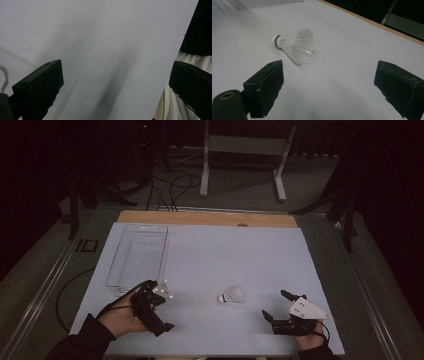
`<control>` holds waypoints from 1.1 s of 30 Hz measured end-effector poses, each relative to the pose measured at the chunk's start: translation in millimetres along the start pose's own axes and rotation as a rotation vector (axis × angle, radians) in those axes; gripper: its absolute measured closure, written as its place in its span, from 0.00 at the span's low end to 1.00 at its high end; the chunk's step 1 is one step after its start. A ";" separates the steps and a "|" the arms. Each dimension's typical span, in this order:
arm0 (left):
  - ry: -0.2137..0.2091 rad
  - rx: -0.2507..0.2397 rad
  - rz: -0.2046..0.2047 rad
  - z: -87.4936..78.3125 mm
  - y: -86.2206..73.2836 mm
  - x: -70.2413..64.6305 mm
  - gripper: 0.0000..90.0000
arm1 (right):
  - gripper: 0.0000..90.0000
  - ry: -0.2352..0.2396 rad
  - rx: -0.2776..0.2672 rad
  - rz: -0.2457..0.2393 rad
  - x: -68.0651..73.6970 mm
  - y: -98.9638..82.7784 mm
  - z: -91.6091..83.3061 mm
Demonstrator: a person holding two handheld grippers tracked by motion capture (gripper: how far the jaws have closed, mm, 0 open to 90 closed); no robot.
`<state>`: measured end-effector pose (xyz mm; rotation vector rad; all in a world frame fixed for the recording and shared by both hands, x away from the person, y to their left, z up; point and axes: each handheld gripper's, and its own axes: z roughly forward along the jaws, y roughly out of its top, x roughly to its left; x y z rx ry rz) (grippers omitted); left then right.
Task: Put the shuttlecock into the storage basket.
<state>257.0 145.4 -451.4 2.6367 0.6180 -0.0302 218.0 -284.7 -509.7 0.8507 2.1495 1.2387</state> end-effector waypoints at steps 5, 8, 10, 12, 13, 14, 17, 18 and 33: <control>-0.014 0.002 0.014 1.6 7.5 -1.9 0.00 | 0.10 0.002 0.000 0.002 -0.1 -0.2 -0.1; -0.013 0.008 0.018 3.0 12.1 -2.5 0.00 | 0.10 0.003 0.000 0.002 -0.1 -0.3 -0.1; -0.016 0.014 0.026 3.7 15.1 -3.2 0.00 | 0.10 0.004 -0.001 0.002 -0.1 -0.2 -0.1; -0.023 0.017 0.029 4.3 17.7 -3.5 0.00 | 0.10 0.004 0.001 -0.001 -0.2 -0.3 -0.1; -0.025 0.009 0.026 4.6 18.8 -3.6 0.00 | 0.10 0.004 0.001 0.000 -0.2 -0.3 -0.1; -0.029 0.011 0.027 4.9 19.8 -3.7 0.00 | 0.10 0.003 0.000 0.000 -0.3 -0.3 -0.2; -0.035 0.012 0.031 6.2 23.5 -4.9 0.00 | 0.10 0.003 -0.001 0.000 -0.2 -0.3 -0.2; -0.036 0.013 0.037 6.5 24.8 -5.4 0.00 | 0.10 0.004 0.001 0.001 -0.1 -0.3 -0.1; -0.054 0.032 0.063 12.1 45.9 -11.1 0.00 | 0.10 0.006 0.002 0.000 -0.5 -0.3 -0.6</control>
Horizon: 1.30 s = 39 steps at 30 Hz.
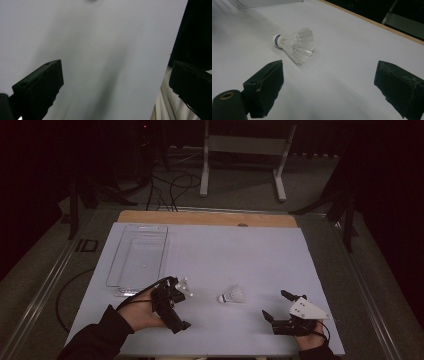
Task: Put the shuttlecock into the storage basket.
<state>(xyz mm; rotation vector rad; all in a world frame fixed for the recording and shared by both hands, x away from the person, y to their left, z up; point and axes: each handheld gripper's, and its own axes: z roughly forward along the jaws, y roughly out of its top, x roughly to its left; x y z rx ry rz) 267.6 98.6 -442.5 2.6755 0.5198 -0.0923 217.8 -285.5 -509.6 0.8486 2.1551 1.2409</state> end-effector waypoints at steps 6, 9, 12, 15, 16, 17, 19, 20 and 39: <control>-0.013 0.006 0.017 1.9 10.7 -2.6 0.00 | 0.10 -0.001 0.000 -0.003 0.2 0.3 -0.7; -0.016 0.011 0.026 2.9 16.0 -3.6 0.00 | 0.10 -0.002 0.002 0.000 0.1 0.1 -0.5; -0.030 0.014 0.029 4.0 20.5 -4.5 0.00 | 0.10 0.001 0.001 -0.001 0.2 0.1 -0.5; -0.039 0.023 0.042 5.8 25.0 -5.2 0.00 | 0.10 0.005 0.005 0.003 0.1 -0.2 -0.2; -0.040 0.021 0.042 6.3 26.7 -5.8 0.00 | 0.10 0.004 0.007 0.006 0.4 -0.3 0.0; -0.037 0.022 0.046 6.3 28.7 -6.0 0.00 | 0.10 0.004 0.008 0.002 0.4 -0.3 0.1; -0.038 0.019 0.051 6.4 32.8 -6.9 0.00 | 0.10 0.004 0.007 0.002 0.5 -0.1 0.2; -0.033 0.016 0.054 6.2 35.0 -7.0 0.00 | 0.10 0.003 0.007 0.001 0.5 0.0 0.2; -0.020 -0.014 0.062 12.9 73.5 -6.9 0.00 | 0.10 0.006 0.005 0.001 -0.3 -0.8 0.8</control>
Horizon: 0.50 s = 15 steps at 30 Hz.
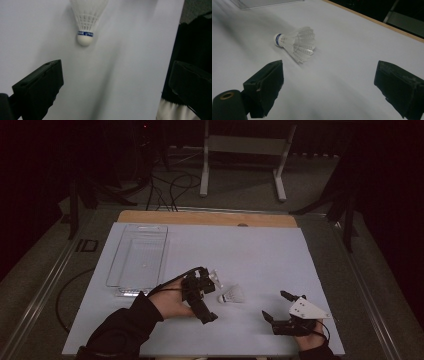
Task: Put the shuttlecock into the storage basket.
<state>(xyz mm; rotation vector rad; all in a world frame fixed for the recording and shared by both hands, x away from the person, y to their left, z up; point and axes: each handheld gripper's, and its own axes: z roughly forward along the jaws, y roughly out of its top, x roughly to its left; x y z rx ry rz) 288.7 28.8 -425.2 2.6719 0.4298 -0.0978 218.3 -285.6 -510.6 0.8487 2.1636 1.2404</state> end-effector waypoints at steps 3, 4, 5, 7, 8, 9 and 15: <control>0.001 -0.008 -0.005 1.2 2.0 -0.5 0.00 | 0.10 0.000 -0.003 -0.001 -0.3 0.1 -0.4; 0.001 -0.009 -0.001 2.4 3.9 0.2 0.00 | 0.10 -0.001 -0.002 -0.002 -0.4 0.0 -0.4; 0.001 -0.014 -0.008 3.0 4.5 0.5 0.00 | 0.10 -0.001 -0.001 -0.001 -0.3 0.0 -0.4; 0.005 -0.015 -0.010 4.6 5.8 1.0 0.00 | 0.10 -0.001 -0.001 -0.001 -0.1 -0.1 -0.2; 0.005 -0.015 -0.010 4.6 5.8 1.0 0.00 | 0.10 -0.001 -0.001 -0.001 -0.1 -0.1 -0.2; 0.002 -0.013 -0.009 6.6 7.2 1.8 0.00 | 0.10 -0.001 -0.002 -0.001 -0.1 -0.1 -0.2; 0.010 -0.020 -0.013 11.8 12.1 3.6 0.01 | 0.10 0.000 -0.002 -0.001 -0.2 -0.2 -0.2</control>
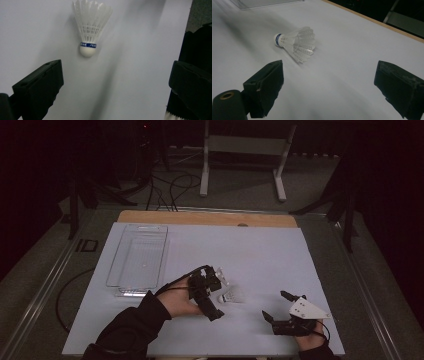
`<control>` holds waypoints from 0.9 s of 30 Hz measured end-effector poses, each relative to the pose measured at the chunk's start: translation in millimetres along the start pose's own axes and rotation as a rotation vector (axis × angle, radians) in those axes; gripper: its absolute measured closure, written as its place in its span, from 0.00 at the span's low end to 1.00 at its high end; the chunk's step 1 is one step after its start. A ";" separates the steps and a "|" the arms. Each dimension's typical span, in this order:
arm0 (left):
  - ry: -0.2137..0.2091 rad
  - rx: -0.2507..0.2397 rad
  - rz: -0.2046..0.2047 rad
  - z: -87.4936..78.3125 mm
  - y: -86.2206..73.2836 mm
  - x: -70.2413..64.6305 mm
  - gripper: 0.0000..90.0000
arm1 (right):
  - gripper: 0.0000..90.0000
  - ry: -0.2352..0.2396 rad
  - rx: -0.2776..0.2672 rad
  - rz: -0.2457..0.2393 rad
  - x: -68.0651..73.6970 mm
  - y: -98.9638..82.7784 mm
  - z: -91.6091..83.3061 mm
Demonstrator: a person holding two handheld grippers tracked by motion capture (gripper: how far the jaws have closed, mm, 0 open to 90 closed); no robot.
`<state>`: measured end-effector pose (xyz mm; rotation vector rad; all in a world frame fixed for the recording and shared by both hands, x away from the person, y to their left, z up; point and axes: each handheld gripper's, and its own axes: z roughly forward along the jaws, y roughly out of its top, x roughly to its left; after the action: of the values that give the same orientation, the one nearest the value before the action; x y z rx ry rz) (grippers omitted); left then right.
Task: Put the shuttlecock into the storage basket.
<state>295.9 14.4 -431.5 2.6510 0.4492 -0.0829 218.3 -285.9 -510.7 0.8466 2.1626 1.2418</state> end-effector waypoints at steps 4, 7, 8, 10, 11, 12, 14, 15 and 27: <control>-0.010 -0.023 -0.008 2.6 2.4 4.2 0.01 | 0.10 0.001 -0.001 0.000 0.0 0.0 0.0; -0.020 -0.035 -0.012 5.7 3.4 8.6 0.01 | 0.10 0.002 0.001 0.003 0.0 -0.1 -0.2; -0.024 -0.037 -0.012 7.0 3.6 9.8 0.01 | 0.10 0.003 0.002 0.003 -0.1 -0.2 -0.2; -0.040 -0.045 -0.011 9.6 3.8 12.7 0.01 | 0.10 0.003 0.002 0.003 -0.1 -0.3 -0.2; -0.037 -0.051 -0.007 11.0 3.9 13.7 0.01 | 0.10 0.004 0.001 0.003 -0.1 -0.3 -0.2; -0.045 -0.059 0.000 12.3 3.9 14.6 0.01 | 0.10 0.004 0.002 0.003 -0.1 -0.3 -0.2; -0.053 -0.069 0.013 15.0 4.1 15.9 0.01 | 0.10 0.005 0.003 0.004 -0.2 -0.4 -0.1; -0.053 -0.071 0.008 16.7 4.4 16.7 0.01 | 0.10 0.003 0.002 0.003 -0.1 -0.4 0.0; -0.040 -0.094 0.008 34.9 2.2 23.2 0.01 | 0.10 0.001 0.007 0.009 0.0 -0.8 0.1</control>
<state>319.0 4.1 -464.9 2.5544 0.4195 -0.1097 218.2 -286.2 -511.5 0.8602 2.1674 1.2398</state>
